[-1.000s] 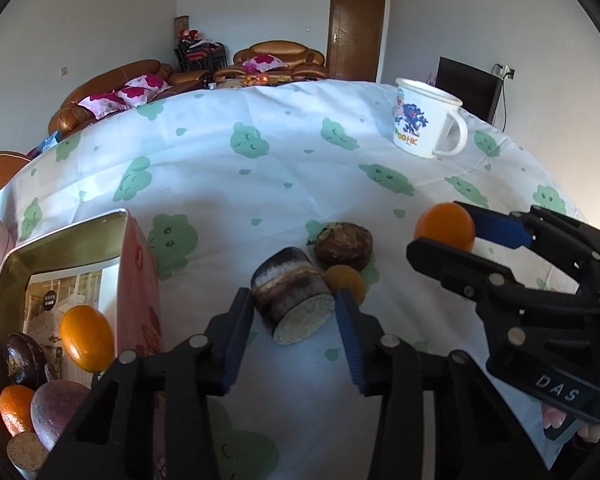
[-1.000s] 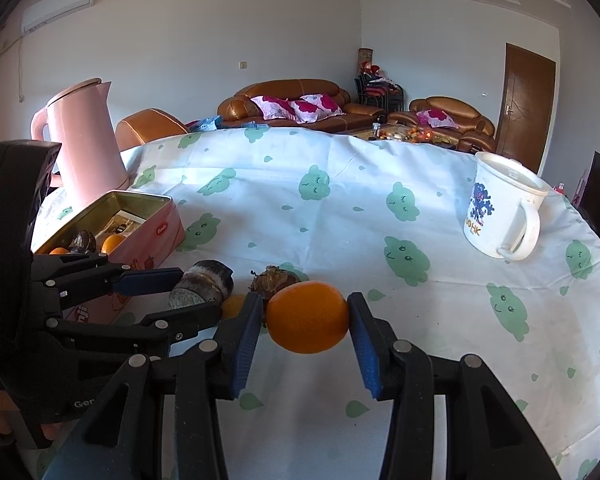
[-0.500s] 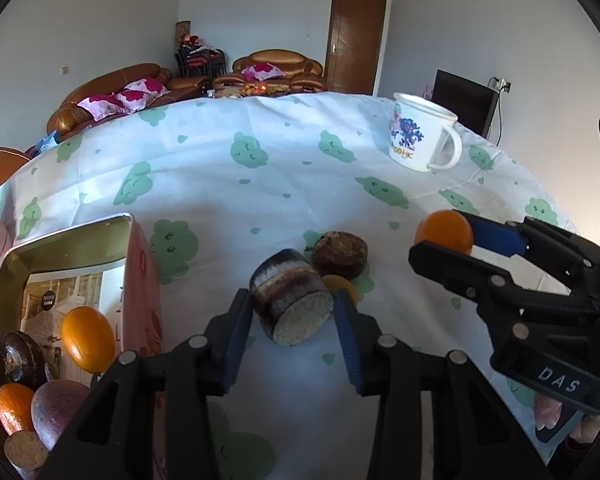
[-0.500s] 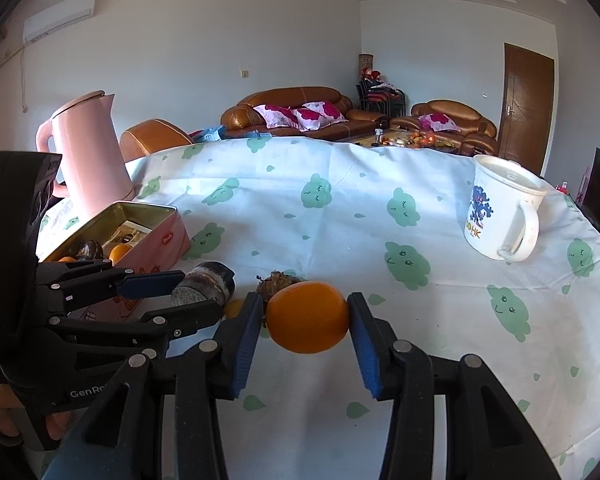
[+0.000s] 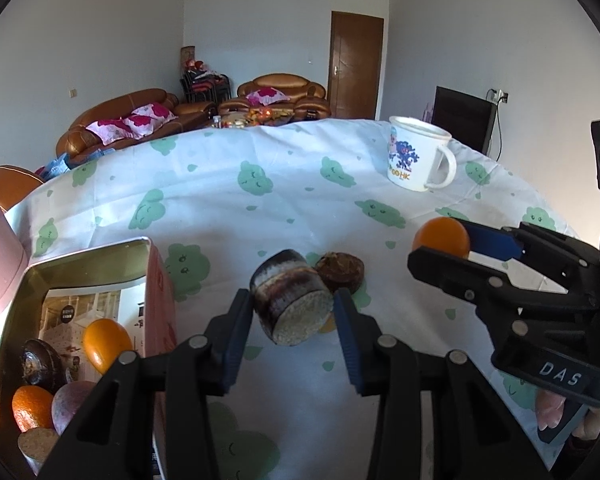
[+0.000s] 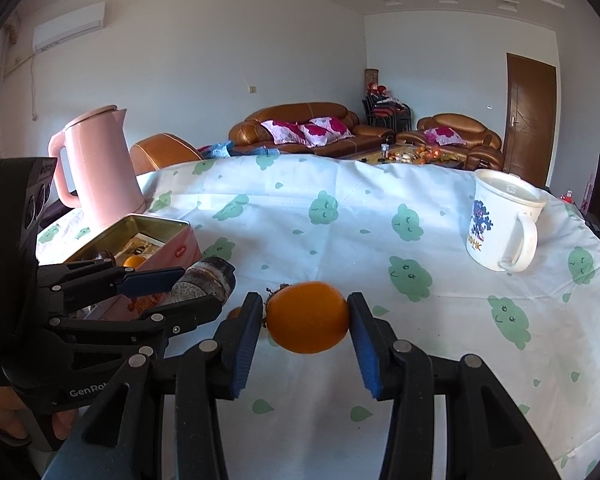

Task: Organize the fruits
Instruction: 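Lift the cake and orange in both grippers and carry them toward the tin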

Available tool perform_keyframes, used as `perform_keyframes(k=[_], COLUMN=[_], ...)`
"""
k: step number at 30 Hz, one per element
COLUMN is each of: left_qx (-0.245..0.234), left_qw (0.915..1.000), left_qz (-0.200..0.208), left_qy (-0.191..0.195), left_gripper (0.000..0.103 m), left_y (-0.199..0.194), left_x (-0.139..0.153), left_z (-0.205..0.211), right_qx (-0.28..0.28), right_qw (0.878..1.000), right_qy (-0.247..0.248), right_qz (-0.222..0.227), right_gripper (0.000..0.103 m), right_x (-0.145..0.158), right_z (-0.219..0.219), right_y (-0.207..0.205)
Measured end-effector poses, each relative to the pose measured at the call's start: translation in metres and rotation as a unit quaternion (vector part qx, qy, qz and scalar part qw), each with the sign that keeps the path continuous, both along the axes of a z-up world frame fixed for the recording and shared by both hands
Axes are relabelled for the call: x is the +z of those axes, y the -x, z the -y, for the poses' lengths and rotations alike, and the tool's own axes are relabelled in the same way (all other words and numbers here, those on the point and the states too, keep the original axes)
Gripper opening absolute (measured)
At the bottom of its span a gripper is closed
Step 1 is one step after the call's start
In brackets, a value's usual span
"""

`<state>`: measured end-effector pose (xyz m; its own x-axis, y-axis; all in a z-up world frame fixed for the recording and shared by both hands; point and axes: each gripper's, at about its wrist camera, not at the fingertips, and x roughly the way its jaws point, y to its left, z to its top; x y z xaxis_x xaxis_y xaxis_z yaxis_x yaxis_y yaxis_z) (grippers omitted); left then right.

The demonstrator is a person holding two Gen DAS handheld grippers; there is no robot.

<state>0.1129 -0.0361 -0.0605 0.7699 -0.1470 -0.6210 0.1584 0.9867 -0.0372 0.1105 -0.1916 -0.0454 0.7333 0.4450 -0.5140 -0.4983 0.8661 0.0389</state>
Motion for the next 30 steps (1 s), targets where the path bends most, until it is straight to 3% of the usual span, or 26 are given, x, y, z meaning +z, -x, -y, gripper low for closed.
perform_keyframes(k=[30], left_qx=[0.013], left_qw=[0.9977], left_qz=[0.065], left_qy=[-0.014], left_gripper=[0.043], left_y=[0.020], left_x=[0.013], left_z=[0.001], right_qx=[0.012], right_qw=[0.999], right_qy=[-0.023], right_qz=[0.039], right_gripper=[0.046], right_x=[0.007], right_z=[0.006], right_y=[0.013])
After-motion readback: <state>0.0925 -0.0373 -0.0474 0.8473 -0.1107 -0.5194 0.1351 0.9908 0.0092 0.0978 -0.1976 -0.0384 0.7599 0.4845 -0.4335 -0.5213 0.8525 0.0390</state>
